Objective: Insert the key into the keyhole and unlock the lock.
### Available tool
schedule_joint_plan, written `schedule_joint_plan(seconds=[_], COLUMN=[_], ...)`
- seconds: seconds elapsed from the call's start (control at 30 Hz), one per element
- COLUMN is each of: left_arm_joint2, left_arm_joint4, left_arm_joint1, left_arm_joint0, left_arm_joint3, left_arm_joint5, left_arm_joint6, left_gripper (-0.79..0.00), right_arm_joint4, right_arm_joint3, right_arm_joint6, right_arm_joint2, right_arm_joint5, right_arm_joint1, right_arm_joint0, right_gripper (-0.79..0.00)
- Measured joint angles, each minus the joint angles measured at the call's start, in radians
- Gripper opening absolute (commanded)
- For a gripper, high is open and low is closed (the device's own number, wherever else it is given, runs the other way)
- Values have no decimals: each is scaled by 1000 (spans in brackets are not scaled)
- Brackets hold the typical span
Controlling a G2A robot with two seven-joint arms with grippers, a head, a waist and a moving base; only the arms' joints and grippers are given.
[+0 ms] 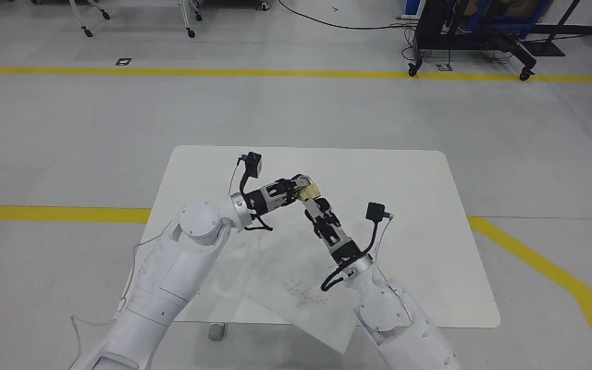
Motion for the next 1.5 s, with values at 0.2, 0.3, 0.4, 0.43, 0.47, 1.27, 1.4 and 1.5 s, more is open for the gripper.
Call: schedule_joint_plan(seconds=[0.2, 0.3, 0.4, 0.43, 0.47, 1.27, 1.4, 1.5], left_arm_joint2=[-8, -15, -19, -18, -13, 40, 48, 51], left_arm_joint4=[-17, -33, -14, 33, 88, -397, -451, -492], left_arm_joint1=[-2, -3, -2, 1, 3, -64, -76, -84], left_arm_joint0=[5, 6, 3, -2, -4, -151, -184, -200], left_arm_joint3=[2, 5, 4, 0, -8, 314, 378, 417], left_arm_joint5=[14, 27, 26, 17, 12, 417, 426, 434], left_arm_joint6=[14, 24, 39, 69, 104, -200, -232, -268], left_gripper=[-785, -785, -785, -785, -785, -785, -785, -785], right_arm_joint4=[19, 31, 31, 31, 31, 258, 232, 214], right_arm_joint3=[-4, -5, -5, -5, -5, -9, 4, 20], right_arm_joint6=[5, 6, 6, 6, 6, 264, 255, 248], right_arm_joint2=[7, 13, 13, 13, 13, 87, 83, 81], right_arm_joint5=[-7, -9, -8, -8, -8, -360, -412, -410], right_arm_joint1=[-1, -1, -1, -1, -1, 25, 24, 24], right_arm_joint0=[-4, -5, -5, -5, -5, -27, -20, -11], right_gripper=[0, 0, 0, 0, 0, -785, -785, -785])
